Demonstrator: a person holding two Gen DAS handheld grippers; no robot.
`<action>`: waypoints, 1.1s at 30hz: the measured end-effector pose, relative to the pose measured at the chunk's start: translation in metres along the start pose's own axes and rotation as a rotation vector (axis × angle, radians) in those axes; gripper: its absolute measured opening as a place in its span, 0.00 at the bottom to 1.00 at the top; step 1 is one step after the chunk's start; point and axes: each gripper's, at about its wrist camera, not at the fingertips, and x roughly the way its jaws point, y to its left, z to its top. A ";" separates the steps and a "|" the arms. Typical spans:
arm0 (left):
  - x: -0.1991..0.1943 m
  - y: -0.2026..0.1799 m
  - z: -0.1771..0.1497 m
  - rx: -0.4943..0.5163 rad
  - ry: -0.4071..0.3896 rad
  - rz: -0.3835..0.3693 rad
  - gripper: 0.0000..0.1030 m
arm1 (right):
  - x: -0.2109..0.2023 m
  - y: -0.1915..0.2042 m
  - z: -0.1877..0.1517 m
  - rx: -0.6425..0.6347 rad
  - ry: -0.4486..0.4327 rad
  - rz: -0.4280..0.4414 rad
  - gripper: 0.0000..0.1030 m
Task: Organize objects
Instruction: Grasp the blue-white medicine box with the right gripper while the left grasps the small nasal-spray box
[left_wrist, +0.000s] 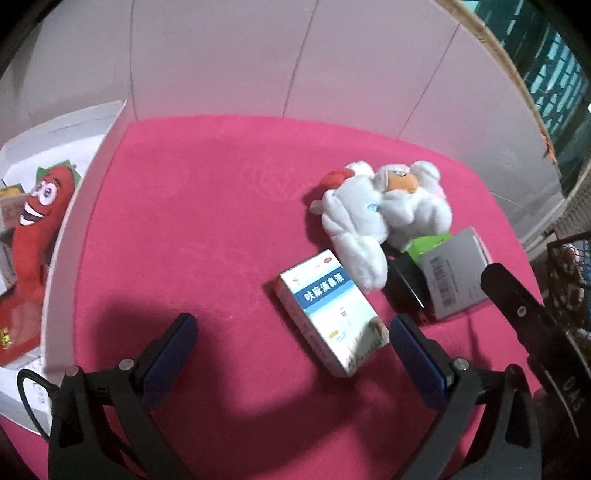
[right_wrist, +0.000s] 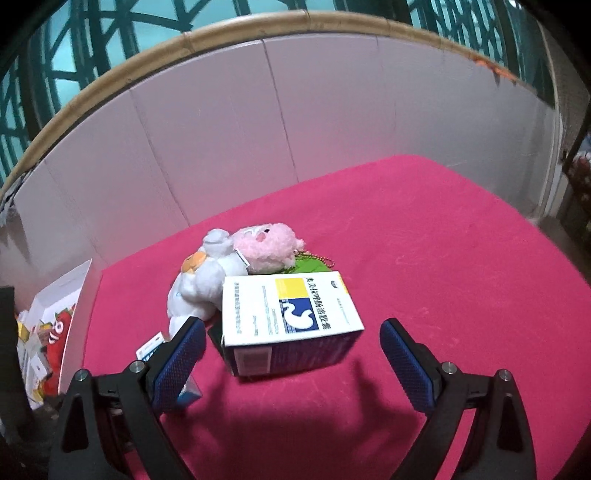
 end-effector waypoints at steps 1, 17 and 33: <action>0.003 -0.001 0.000 0.002 0.004 0.013 1.00 | 0.005 -0.002 0.001 0.016 0.010 0.006 0.95; -0.010 0.025 -0.001 -0.007 -0.020 0.003 0.77 | 0.026 0.001 -0.008 0.016 0.054 0.010 0.86; -0.008 0.027 0.010 0.046 -0.001 0.015 0.70 | 0.022 -0.002 -0.010 0.043 0.029 0.003 0.86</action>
